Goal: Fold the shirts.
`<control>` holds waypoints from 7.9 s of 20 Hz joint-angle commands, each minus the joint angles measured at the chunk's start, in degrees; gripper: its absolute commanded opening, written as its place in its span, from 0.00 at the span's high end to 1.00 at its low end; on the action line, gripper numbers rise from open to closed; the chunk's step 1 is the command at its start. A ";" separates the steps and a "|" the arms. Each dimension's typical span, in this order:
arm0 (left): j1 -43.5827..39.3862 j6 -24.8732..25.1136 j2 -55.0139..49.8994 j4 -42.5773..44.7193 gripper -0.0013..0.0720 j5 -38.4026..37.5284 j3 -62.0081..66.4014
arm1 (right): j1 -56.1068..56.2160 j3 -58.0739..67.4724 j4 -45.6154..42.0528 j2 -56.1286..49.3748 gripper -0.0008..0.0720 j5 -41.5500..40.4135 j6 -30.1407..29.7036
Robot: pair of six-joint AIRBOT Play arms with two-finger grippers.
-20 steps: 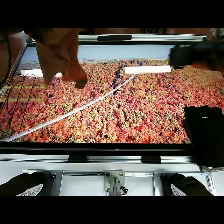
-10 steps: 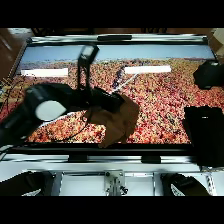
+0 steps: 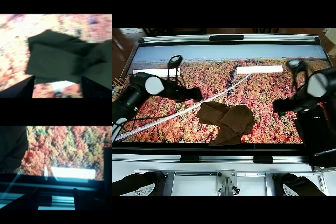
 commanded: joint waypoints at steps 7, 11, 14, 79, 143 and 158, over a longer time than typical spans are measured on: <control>12.55 13.33 -14.49 -18.29 0.00 -0.52 -7.72 | 0.02 -16.85 23.85 -7.89 0.25 -16.83 -0.98; 11.61 16.76 -18.21 -24.37 0.00 3.67 -7.72 | 0.02 -16.85 24.00 -8.39 0.25 -17.03 -0.66; 10.84 18.62 -19.98 -25.09 0.01 3.67 -7.72 | 0.02 -16.85 24.59 -8.39 0.25 -17.16 0.33; 12.39 10.36 -4.85 -26.69 0.83 20.41 -14.40 | 0.02 -36.33 55.49 -3.58 0.69 -80.41 12.07; 32.81 23.23 31.10 -29.55 0.93 12.94 38.69 | -24.68 15.54 52.57 26.91 0.90 -53.86 -29.51; 32.81 23.08 32.35 -12.50 0.93 -6.75 3.91 | -24.68 9.31 34.40 13.55 0.90 -16.11 -25.64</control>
